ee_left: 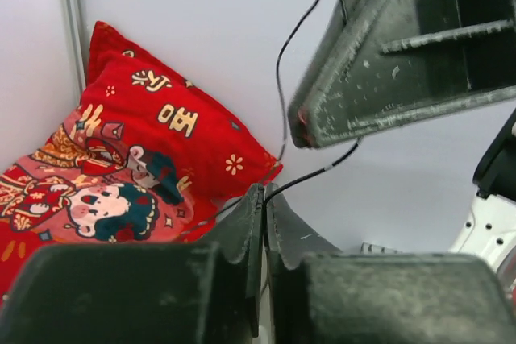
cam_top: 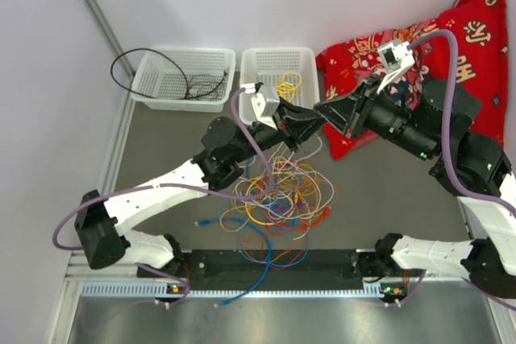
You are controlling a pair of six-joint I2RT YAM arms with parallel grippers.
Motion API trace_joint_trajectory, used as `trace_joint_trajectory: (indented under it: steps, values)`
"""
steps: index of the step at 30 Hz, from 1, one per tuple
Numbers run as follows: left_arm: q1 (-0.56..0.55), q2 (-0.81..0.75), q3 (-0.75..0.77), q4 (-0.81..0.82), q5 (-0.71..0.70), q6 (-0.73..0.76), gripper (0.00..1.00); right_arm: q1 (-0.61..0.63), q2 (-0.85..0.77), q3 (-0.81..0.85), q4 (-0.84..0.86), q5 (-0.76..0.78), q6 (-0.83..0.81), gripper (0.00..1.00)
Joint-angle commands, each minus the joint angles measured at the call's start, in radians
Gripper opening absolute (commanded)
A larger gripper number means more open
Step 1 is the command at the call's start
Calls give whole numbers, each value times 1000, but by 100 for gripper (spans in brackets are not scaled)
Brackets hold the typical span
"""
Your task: Untangle the cables
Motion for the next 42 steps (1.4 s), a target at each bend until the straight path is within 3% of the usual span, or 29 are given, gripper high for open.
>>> trace_joint_trajectory:
  steps: [1, 2, 3, 4, 5, 7, 8, 13, 18, 24, 29, 42]
  values:
    - [-3, -14, 38, 23, -57, 23, 0, 8, -50, -30, 46, -8, 12, 0]
    - [-3, -20, 38, 22, -97, 23, 0, 9, -57, -39, 51, -9, 6, 8]
    - [-3, -36, 39, 14, -117, 29, 0, 9, -74, -50, 55, -9, 1, 25]
    - [-3, -43, 54, -21, -151, 26, 0, 8, -85, -68, 57, -8, -3, 45]
    - [-2, -48, 71, -55, -204, 25, 0, 8, -94, -77, 55, 11, -8, 72]
    - [0, -53, 165, -218, -269, 24, 0, 8, -143, -132, 52, 41, -14, 85]
    - [0, -48, 209, -278, -345, 17, 0, 8, -165, -160, 65, 87, -14, 87]
    - [2, -23, 415, -474, -442, 17, 0, 8, -339, -439, 178, 175, -11, 89]
    - [2, 18, 567, -616, -439, -11, 0, 8, -383, -579, 291, 75, 11, 86]
    - [2, 30, 601, -662, -439, -48, 0, 8, -361, -639, 434, 54, -23, 84]
    - [2, 20, 616, -669, -459, -32, 0, 8, -282, -626, 424, 5, -48, 82]
    - [3, 32, 670, -715, -462, -14, 0, 9, -186, -873, 649, -97, 32, 80]
